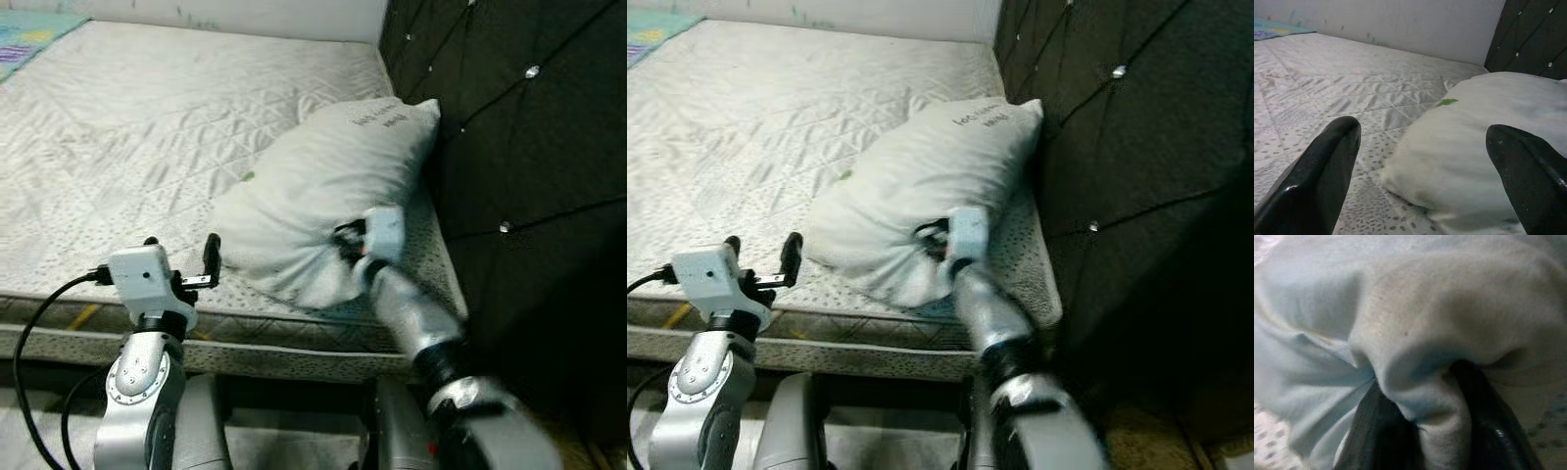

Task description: Clean up the room

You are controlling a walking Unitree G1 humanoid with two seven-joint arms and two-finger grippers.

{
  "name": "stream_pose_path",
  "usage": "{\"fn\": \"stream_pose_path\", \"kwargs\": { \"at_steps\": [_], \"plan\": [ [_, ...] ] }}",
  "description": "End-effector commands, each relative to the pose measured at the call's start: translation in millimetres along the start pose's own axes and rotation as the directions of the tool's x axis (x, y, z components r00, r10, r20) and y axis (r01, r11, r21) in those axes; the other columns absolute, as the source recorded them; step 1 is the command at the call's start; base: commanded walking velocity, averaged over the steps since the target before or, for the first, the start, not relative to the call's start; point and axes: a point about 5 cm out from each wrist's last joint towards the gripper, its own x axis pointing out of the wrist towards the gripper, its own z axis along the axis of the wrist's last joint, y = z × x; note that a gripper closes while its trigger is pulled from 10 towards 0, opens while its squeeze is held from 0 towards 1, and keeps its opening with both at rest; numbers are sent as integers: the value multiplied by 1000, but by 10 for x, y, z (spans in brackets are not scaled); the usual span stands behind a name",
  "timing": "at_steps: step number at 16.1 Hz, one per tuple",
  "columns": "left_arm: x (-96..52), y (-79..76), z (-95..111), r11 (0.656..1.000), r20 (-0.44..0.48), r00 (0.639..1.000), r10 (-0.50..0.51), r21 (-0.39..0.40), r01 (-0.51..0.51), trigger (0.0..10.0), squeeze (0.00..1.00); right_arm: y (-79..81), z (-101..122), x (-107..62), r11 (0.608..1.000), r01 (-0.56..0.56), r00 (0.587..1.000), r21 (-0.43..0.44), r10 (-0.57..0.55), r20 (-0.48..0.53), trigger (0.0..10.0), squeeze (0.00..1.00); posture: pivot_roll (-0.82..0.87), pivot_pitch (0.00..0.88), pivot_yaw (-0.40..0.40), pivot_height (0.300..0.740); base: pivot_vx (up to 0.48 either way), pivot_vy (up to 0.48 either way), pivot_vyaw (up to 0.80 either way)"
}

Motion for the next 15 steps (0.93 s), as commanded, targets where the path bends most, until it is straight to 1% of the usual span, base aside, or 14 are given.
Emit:
{"fn": "stream_pose_path", "kwargs": {
  "at_steps": [1,3,4,7,8,9,11,13,14,15],
  "plan": [
    [18,7,4,1000,2,1000,-5,11,5,10000,0,-231,385,-1,995,98,984,11,-99,146,0,0,72,21,-42,532,0,0,0],
    [19,6,2,1000,2,1000,-5,12,5,10000,0,-447,569,-20,985,171,964,14,-170,204,0,0,67,20,-39,532,0,0,0],
    [22,1,1,1000,1,1000,-8,14,8,10000,0,-673,869,-90,966,257,917,22,-251,309,0,0,68,20,-38,532,0,0,0],
    [25,10,2,1000,2,1000,-8,18,8,10000,0,-883,1302,-211,944,328,846,19,-302,440,0,0,66,19,-35,532,0,0,0],
    [27,11,3,1000,3,1000,-8,19,8,10000,0,-951,1391,-246,938,347,828,22,-317,463,0,0,67,17,-34,532,0,0,0],
    [31,13,6,1000,4,1000,-9,21,9,10000,0,-1057,1454,-290,926,377,805,36,-347,481,0,0,66,17,-33,532,0,0,0],
    [32,15,13,1000,6,1000,-9,24,9,10000,0,-1245,1417,-371,905,421,781,67,-399,480,0,0,69,17,-34,532,0,0,0],
    [21,26,15,1000,5,1000,-7,27,7,10000,0,-1345,1310,-436,893,449,772,38,-409,487,0,0,72,20,-34,532,0,0,0],
    [15,41,17,1000,3,1000,-6,30,6,10000,0,-1409,1202,-493,886,464,769,19,-413,488,0,0,71,21,-33,532,0,0,0],
    [15,44,17,999,2,1000,-7,31,7,10000,0,-1435,1134,-545,880,475,766,-11,-407,498,0,0,67,23,-30,532,0,0,0]
  ]
}}
